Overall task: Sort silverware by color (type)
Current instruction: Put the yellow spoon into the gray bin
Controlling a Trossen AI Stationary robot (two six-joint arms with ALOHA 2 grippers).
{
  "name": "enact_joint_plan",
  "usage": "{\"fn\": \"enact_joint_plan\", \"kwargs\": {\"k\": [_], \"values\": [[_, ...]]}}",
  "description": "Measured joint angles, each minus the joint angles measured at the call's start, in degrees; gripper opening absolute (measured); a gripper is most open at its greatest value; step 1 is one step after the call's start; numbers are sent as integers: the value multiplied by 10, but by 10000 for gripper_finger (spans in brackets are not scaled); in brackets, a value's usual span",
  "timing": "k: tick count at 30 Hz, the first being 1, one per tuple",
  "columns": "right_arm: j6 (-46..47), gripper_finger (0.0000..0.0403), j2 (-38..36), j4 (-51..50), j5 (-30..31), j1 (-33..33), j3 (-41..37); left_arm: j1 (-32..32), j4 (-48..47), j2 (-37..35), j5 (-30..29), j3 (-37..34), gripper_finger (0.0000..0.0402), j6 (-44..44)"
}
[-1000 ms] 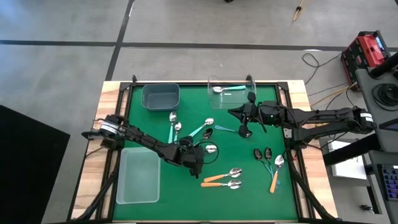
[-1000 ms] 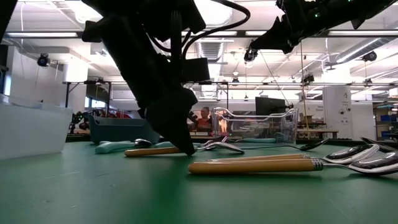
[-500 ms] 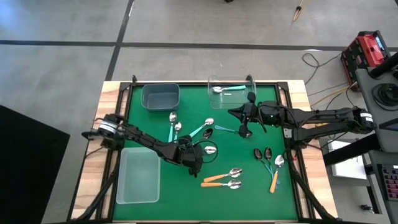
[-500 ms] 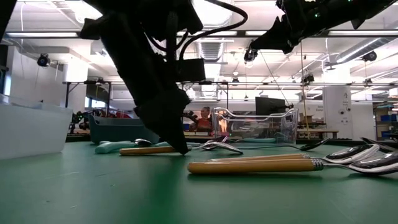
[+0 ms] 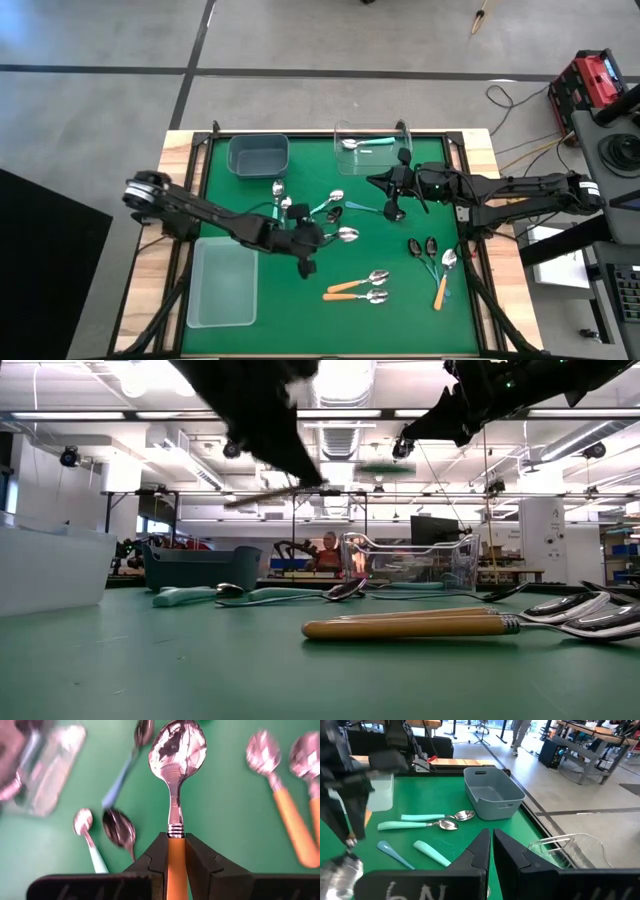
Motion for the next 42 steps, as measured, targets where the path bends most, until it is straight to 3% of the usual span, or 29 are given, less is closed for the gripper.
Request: {"fn": "enact_joint_plan", "kwargs": {"k": [5, 11, 21, 25, 35, 42], "values": [[0, 12, 0, 0, 0, 0, 0, 3, 148, -77, 45, -64, 24, 61], [0, 12, 0, 1, -10, 0, 0, 9, 401, -139, 103, -189, 24, 58], [-40, 12, 24, 59, -249, 0, 0, 9, 692, -156, 115, -323, 24, 33], [-61, 12, 58, 128, -300, 1, -1, 9, 729, -156, 115, -332, 24, 31], [-68, 12, 163, 296, -304, 1, -1, 9, 733, -128, 131, -324, 25, 35], [-80, 16, 180, 328, -418, 2, -1, 10, 733, -99, 133, -324, 24, 23]]}}
